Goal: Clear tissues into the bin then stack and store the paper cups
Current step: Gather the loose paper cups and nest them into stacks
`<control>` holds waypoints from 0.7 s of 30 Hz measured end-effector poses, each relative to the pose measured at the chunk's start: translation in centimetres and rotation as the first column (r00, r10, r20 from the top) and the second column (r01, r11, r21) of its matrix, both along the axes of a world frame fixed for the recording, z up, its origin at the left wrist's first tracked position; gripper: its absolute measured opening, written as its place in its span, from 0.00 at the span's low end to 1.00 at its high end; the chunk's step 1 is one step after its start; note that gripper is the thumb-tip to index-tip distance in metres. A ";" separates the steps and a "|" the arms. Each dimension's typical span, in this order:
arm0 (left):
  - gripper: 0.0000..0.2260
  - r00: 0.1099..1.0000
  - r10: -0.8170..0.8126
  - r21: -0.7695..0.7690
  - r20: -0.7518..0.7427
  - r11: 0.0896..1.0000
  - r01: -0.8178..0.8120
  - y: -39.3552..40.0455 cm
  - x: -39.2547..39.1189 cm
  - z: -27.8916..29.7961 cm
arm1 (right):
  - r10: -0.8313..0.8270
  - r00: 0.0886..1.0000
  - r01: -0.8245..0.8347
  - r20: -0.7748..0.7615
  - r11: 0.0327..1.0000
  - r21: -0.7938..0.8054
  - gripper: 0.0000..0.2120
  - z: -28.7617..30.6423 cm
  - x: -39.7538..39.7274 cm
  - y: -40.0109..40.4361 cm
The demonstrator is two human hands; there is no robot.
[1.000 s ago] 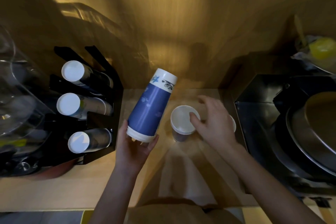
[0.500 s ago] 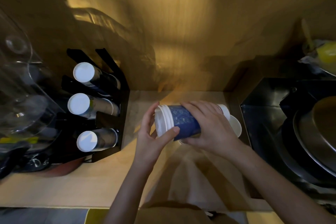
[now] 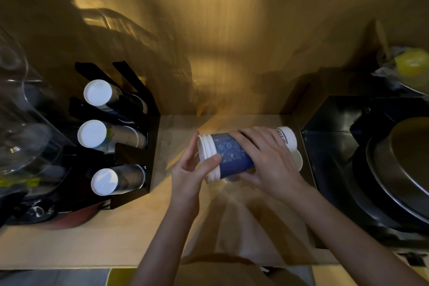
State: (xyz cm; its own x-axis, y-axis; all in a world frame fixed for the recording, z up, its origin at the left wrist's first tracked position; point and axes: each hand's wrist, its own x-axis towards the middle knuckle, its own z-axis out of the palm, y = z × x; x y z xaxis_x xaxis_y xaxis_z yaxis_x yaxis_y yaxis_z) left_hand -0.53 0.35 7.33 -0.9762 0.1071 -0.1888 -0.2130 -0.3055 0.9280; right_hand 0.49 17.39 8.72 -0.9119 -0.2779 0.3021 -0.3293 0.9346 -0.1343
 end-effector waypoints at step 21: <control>0.42 0.873 -0.117 0.533 0.473 0.827 -0.178 -4.9 -0.4 -4.2 | -0.152 0.986 0.144 0.071 0.548 -0.824 0.40 5.7 -2.0 3.9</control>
State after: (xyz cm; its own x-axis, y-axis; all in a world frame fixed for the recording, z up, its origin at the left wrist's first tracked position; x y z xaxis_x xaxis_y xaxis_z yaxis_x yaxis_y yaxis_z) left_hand -0.92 -4.57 3.14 -0.7857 0.3070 -0.5370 -0.5529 -0.7378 0.3872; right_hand -1.53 21.33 14.39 -0.9127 0.2349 0.3342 -0.2019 0.4520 -0.8689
